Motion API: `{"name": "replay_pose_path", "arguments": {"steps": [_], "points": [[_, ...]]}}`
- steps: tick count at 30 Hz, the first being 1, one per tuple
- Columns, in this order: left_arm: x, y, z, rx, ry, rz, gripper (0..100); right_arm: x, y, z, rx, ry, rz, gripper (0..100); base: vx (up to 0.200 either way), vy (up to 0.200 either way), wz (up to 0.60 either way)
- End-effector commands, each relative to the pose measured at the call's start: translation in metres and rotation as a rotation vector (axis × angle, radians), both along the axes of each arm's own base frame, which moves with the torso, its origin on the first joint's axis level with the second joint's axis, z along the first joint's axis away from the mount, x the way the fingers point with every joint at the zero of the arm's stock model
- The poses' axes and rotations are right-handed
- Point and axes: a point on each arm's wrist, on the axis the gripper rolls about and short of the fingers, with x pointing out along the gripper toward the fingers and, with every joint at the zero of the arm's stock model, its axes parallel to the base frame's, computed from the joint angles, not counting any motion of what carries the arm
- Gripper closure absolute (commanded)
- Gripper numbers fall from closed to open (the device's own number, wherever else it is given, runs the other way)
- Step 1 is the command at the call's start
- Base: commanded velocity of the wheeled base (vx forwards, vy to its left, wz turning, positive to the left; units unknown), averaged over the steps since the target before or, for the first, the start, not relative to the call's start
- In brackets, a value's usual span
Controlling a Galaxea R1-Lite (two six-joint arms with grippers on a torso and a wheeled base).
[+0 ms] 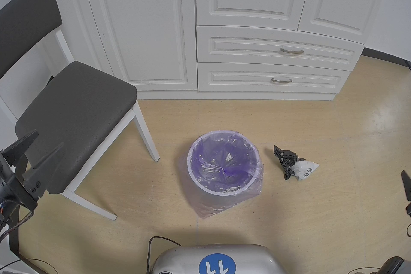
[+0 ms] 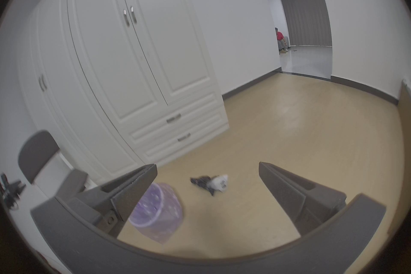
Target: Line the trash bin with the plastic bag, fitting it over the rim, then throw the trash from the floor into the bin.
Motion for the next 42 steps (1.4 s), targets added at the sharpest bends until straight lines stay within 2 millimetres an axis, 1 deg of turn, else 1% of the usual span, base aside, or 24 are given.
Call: {"name": "replay_pose_path", "arguments": {"steps": [1,2,3,4,6,9,14,16,18,19,21,24,25,28,30,33,35,36,37,40,42], "points": [[-0.029,0.025,-0.017,-0.031,-0.045,0.210,0,0.042,0.012,0.070,-0.006,0.018,0.042,0,0.000,0.000,0.00],[-0.033,0.026,-0.022,-0.031,-0.042,0.199,0,0.046,0.013,0.072,-0.015,0.027,0.042,0,0.000,0.000,0.00],[-0.033,0.024,-0.033,0.000,-0.014,0.149,0,0.054,0.015,0.074,-0.042,0.049,0.040,0,0.000,0.000,0.00],[-0.032,0.023,-0.038,0.027,0.001,0.135,0,0.058,0.016,0.074,-0.061,0.064,0.043,0,0.000,0.000,0.00],[-0.034,0.024,-0.035,0.033,-0.018,0.142,0,0.061,0.017,0.070,-0.091,0.093,0.061,0,0.000,0.000,0.00],[-0.038,0.026,-0.035,0.048,-0.044,0.153,0,0.064,0.019,0.063,-0.089,0.122,0.096,0,0.000,0.000,0.00],[-0.035,0.024,-0.038,0.096,-0.029,0.156,0,0.068,0.028,0.071,-0.105,0.100,0.185,0,0.000,0.000,0.00],[-0.024,0.021,-0.032,0.106,-0.010,0.152,0,0.068,0.034,0.080,-0.154,0.076,0.234,0,0.000,0.000,0.00],[-0.018,0.019,-0.025,0.110,-0.009,0.152,0,0.066,0.036,0.081,-0.172,0.071,0.253,0,0.000,0.000,0.00],[-0.014,0.017,-0.019,0.105,-0.013,0.152,0,0.064,0.038,0.081,-0.183,0.070,0.266,0,0.000,0.000,0.00],[-0.012,0.016,-0.015,0.102,-0.019,0.145,0,0.066,0.039,0.080,-0.186,0.078,0.270,0,0.000,0.000,0.00],[-0.008,0.014,-0.010,0.107,-0.020,0.141,0,0.075,0.045,0.074,-0.205,0.127,0.281,0,0.000,0.000,0.00],[-0.008,0.014,-0.010,0.107,-0.020,0.139,0,0.076,0.045,0.074,-0.206,0.130,0.283,0,0.000,0.000,0.00],[-0.008,0.015,-0.004,0.097,-0.037,0.148,0,0.076,0.045,0.063,-0.221,0.171,0.283,0,0.000,0.000,0.00],[-0.007,0.015,-0.001,0.086,-0.041,0.147,0,0.077,0.045,0.062,-0.221,0.175,0.278,0,0.000,0.000,0.00],[-0.007,0.015,0.000,0.081,-0.043,0.152,0,0.078,0.045,0.064,-0.219,0.171,0.278,0,0.000,0.000,0.00],[-0.006,0.016,-0.003,0.084,-0.027,0.168,0,0.086,0.050,0.066,-0.246,0.187,0.289,0,0.000,0.000,0.00],[-0.006,0.016,-0.003,0.084,-0.027,0.168,0,0.086,0.050,0.066,-0.246,0.187,0.289,0,0.000,0.000,0.00],[-0.003,0.015,-0.005,0.093,-0.009,0.168,0,0.095,0.055,0.064,-0.244,0.200,0.292,0,0.000,0.000,0.00],[0.005,0.013,-0.011,0.108,0.035,0.168,0,0.103,0.061,0.057,-0.224,0.169,0.310,0,0.000,0.000,0.00],[0.007,0.012,-0.013,0.112,0.046,0.167,0,0.106,0.066,0.056,-0.227,0.137,0.348,0,0.000,0.000,0.00]]}}
